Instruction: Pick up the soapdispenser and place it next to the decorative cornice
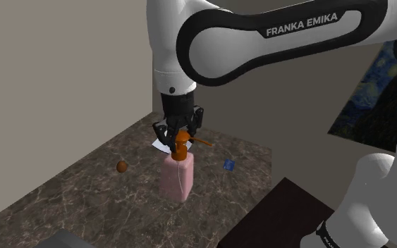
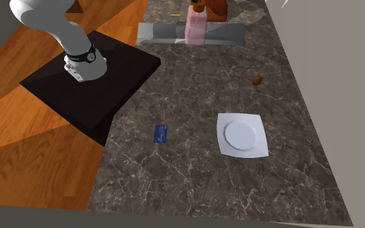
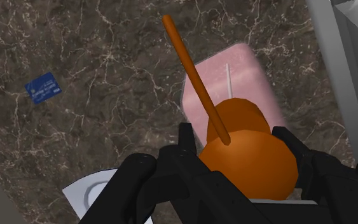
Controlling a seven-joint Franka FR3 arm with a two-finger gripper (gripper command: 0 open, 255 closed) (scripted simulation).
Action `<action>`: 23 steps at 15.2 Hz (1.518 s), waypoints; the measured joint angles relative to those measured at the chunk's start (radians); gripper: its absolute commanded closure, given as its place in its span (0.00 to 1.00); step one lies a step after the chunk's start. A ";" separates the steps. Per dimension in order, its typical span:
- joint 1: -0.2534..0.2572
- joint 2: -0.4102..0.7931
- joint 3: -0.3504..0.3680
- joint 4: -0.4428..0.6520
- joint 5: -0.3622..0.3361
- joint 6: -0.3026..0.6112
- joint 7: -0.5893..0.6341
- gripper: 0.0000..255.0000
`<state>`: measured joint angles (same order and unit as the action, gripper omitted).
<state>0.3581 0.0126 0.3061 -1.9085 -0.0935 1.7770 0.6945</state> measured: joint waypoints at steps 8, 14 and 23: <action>0.001 0.030 0.000 -0.078 -0.012 0.105 0.016 1.00; 0.002 0.051 0.000 -0.132 -0.021 0.178 0.028 1.00; 0.004 0.108 -0.003 -0.193 -0.047 0.292 0.052 1.00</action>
<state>0.3617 0.1203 0.3035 -2.1015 -0.1406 2.0692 0.7464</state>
